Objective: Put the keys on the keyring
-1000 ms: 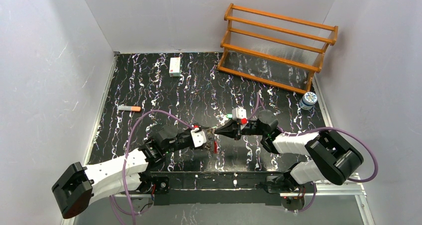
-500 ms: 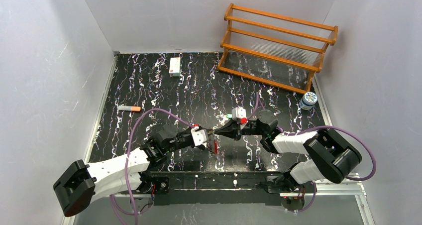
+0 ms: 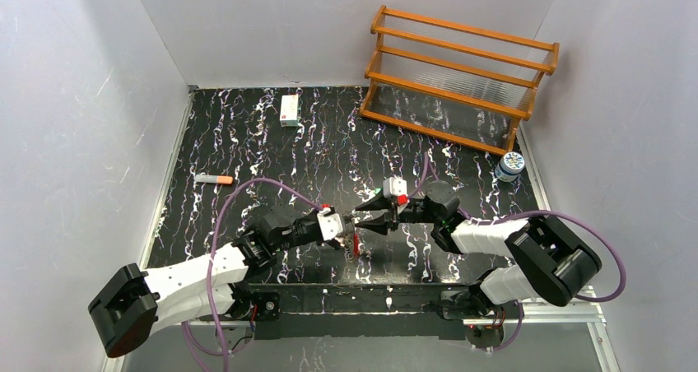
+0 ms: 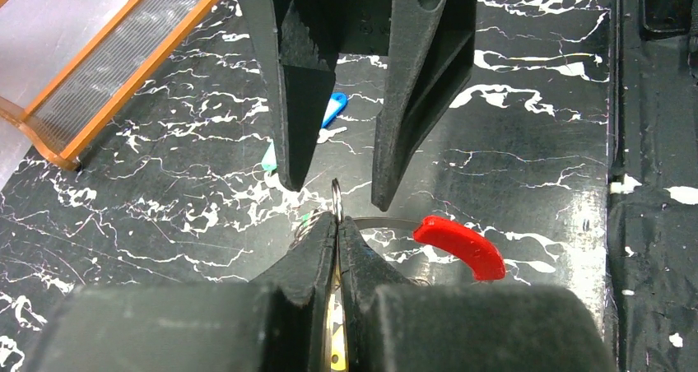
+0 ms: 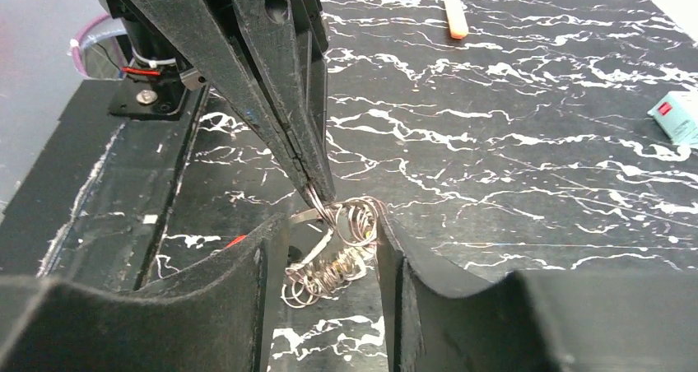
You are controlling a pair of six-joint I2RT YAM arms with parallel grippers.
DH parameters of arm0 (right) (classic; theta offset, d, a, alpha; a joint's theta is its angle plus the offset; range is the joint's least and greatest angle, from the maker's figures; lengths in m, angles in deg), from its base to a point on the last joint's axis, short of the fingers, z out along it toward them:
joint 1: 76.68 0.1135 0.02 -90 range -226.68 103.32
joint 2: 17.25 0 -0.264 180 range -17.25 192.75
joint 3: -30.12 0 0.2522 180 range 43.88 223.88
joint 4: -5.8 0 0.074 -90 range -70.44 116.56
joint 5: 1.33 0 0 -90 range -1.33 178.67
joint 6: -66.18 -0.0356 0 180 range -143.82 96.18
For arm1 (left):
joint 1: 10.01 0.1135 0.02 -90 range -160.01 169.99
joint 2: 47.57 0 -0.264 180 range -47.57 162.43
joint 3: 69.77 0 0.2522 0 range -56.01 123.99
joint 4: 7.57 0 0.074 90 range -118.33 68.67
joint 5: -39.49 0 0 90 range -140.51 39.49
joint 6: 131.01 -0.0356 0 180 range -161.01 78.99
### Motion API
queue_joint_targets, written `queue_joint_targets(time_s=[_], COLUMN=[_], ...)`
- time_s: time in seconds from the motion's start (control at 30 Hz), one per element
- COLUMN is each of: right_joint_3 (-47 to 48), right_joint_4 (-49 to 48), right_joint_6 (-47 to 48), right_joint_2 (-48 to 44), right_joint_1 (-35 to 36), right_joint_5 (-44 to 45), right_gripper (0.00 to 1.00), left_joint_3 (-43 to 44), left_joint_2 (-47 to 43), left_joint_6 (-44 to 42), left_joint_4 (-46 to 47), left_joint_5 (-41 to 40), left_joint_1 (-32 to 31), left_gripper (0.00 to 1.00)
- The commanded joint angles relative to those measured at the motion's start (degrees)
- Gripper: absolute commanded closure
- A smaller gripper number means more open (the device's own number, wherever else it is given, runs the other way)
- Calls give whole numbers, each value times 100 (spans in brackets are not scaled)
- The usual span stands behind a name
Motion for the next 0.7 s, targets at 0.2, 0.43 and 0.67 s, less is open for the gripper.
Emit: queue_joint_targets(time_s=[0.2, 0.43, 0.67], right_joint_3=[821, 1168, 1178], right_joint_4=[2030, 3175, 3305], right_joint_6=[1515, 2358, 2566], right_joint_2=[-586, -636, -703], right_joint_1=[29, 121, 131], right_joint_5=[170, 202, -16], right_gripper=[52, 62, 84], left_joint_3=[529, 617, 621], left_joint_2=[212, 313, 317], left_joint_6=[-124, -158, -144], left_joint_4=[-454, -460, -481], left_joint_5=[-48, 31, 18], left_joint_1=[-7, -12, -7], left_gripper=[100, 100, 100])
